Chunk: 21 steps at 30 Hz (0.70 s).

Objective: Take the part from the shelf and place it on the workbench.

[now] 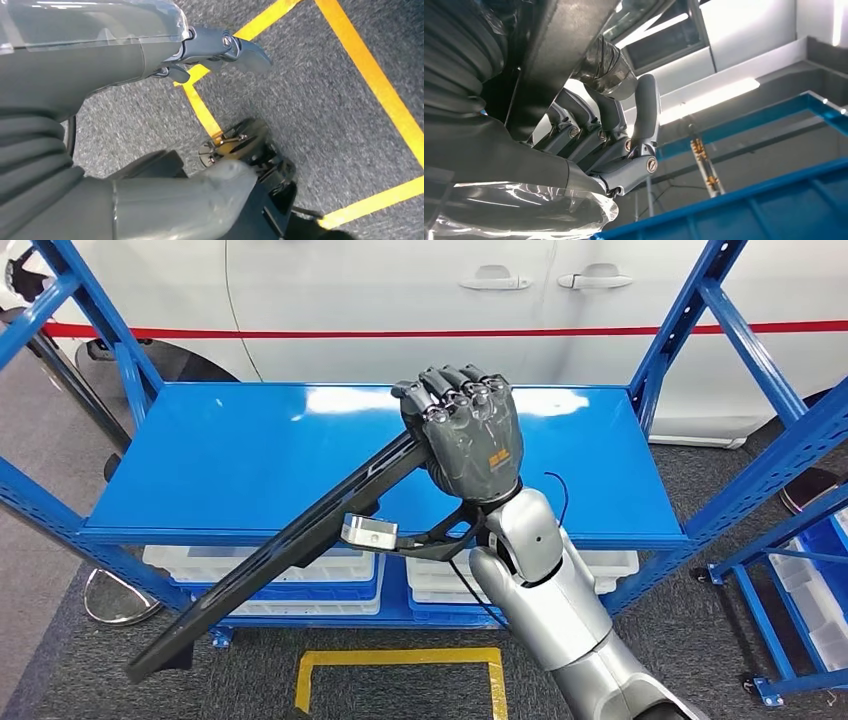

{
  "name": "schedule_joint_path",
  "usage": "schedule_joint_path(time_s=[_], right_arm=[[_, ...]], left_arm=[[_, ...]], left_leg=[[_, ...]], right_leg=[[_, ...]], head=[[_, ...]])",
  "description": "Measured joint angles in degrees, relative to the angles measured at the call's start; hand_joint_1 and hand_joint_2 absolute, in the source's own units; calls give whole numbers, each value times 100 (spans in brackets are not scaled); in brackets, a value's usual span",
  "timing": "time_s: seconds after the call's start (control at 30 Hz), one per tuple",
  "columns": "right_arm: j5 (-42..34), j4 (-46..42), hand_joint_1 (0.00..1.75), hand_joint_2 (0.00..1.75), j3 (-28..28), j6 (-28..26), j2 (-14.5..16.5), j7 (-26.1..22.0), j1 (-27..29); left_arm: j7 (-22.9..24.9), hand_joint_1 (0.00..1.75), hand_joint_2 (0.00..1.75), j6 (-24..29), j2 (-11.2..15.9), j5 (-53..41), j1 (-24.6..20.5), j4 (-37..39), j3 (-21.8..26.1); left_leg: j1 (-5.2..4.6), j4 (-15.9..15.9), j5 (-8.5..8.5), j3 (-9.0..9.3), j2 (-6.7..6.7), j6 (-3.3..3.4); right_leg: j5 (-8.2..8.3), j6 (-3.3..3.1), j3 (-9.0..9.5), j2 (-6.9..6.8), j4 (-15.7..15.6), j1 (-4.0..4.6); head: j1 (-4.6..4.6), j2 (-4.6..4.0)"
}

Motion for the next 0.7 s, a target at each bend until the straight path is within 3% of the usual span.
schedule_joint_path(time_s=[0.03,0.07,0.1,0.17,0.2,0.33,0.4,0.47,0.5,0.53,0.57,0.63,0.7], right_arm=[[-30,16,175,175,55,31,-30,13,-16],[-73,38,175,175,113,62,-57,20,-45],[-127,63,175,175,170,88,-78,23,-88],[-250,114,175,175,270,113,-97,25,-201],[-306,137,175,175,312,122,-99,24,-256],[-411,210,175,175,470,171,-99,16,-392],[-422,231,175,175,550,171,-94,14,-430],[-449,251,175,175,640,172,-92,16,-444],[-464,263,175,175,689,172,-92,17,-441],[-479,274,175,175,739,170,-92,17,-436],[-495,281,175,175,785,164,-90,14,-433],[-532,285,175,175,875,136,-75,1,-427],[-572,284,175,175,973,95,-45,-14,-405]], left_arm=[[1,0,175,16,-3,-54,11,0,2],[1,0,175,59,-9,-129,19,0,-3],[1,0,175,117,-18,-209,24,0,-14],[2,0,175,232,-41,-350,16,0,-53],[2,0,175,271,-51,-409,7,0,-75],[10,0,175,322,-85,-536,-27,0,-163],[14,0,175,320,-97,-513,-42,0,-184],[17,0,175,313,-110,-449,-42,0,-186],[23,0,175,311,-115,-421,-36,0,-185],[41,0,175,316,-120,-401,-32,0,-184],[74,0,175,327,-123,-391,-30,0,-182],[159,0,175,355,-127,-378,-34,0,-172],[202,0,175,356,-131,-343,-41,0,-150]], left_leg=[[1,11,-6,0,-3,-4],[3,29,-16,0,-5,-15],[5,54,-33,0,-8,-32],[-10,115,-75,-21,-12,-85],[-19,135,-87,-34,-13,-112],[-6,218,-150,-78,-9,-227],[11,650,-414,-267,-5,-278],[20,1369,-754,-599,-5,-311],[21,1629,-827,-725,-5,-318],[21,1704,-794,-767,-5,-315],[21,1551,-653,-700,-5,-303],[15,807,-267,-352,-5,-251],[-16,236,-92,-87,-6,-195]], right_leg=[[58,10,-29,-1,40,-13],[215,15,54,-4,-139,-26],[425,15,225,-8,-486,-38],[665,-13,552,-13,-1148,-38],[695,-36,628,-12,-1316,-30],[707,-165,646,-7,-1412,-14],[722,-225,660,-23,-1441,-27],[718,-252,658,-30,-1442,-15],[717,-255,658,-31,-1439,-9],[715,-257,658,-30,-1435,-3],[714,-256,660,-27,-1430,1],[709,-251,666,-21,-1423,8],[710,-218,650,-17,-1414,21]], head=[[-1,0],[0,0],[0,0],[-2,0],[-2,0],[-3,0],[-4,0],[-3,0],[-3,0],[-3,0],[-3,0],[-3,0],[-3,0]])
